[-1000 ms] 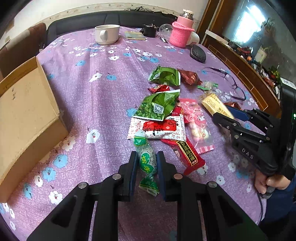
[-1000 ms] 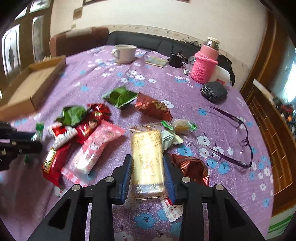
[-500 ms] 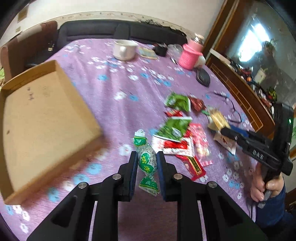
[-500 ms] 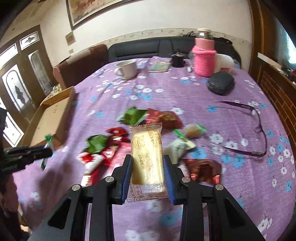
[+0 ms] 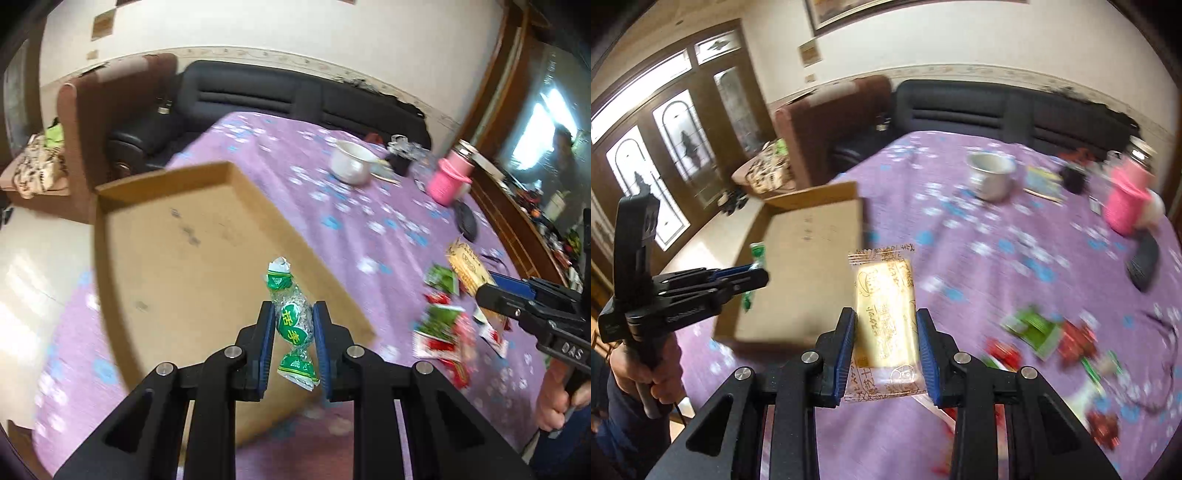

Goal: Organize snacks
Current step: 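Carry both held snacks over the cardboard box with both tools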

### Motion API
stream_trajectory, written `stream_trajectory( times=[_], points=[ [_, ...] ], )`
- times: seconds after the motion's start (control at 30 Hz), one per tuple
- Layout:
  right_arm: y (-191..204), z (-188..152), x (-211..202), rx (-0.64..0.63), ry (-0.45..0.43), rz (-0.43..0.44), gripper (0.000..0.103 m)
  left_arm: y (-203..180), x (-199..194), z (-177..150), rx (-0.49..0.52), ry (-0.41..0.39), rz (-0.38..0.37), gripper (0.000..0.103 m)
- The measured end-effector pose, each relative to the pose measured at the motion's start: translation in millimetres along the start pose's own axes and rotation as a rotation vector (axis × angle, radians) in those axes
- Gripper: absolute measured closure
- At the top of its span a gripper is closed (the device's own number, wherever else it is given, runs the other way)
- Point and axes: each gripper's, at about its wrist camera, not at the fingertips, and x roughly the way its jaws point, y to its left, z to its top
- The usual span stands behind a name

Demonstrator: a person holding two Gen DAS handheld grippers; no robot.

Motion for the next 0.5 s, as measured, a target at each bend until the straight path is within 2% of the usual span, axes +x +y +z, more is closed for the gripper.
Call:
stream_trajectory(
  times=[0.23,0.33,0.5],
  points=[
    [43,58,80,0.015,0.059,0.084,0.067,67,22,42,-0.071,0.042,0.106,0.083],
    [55,77,120,0.030,0.092,0.087,0.067,89,41,58,-0.100,0.068,0.133,0.083],
    [59,96,186,0.087,0.146,0.062,0.067,117,76,77,-0.156,0.121,0.137,0.083]
  ],
)
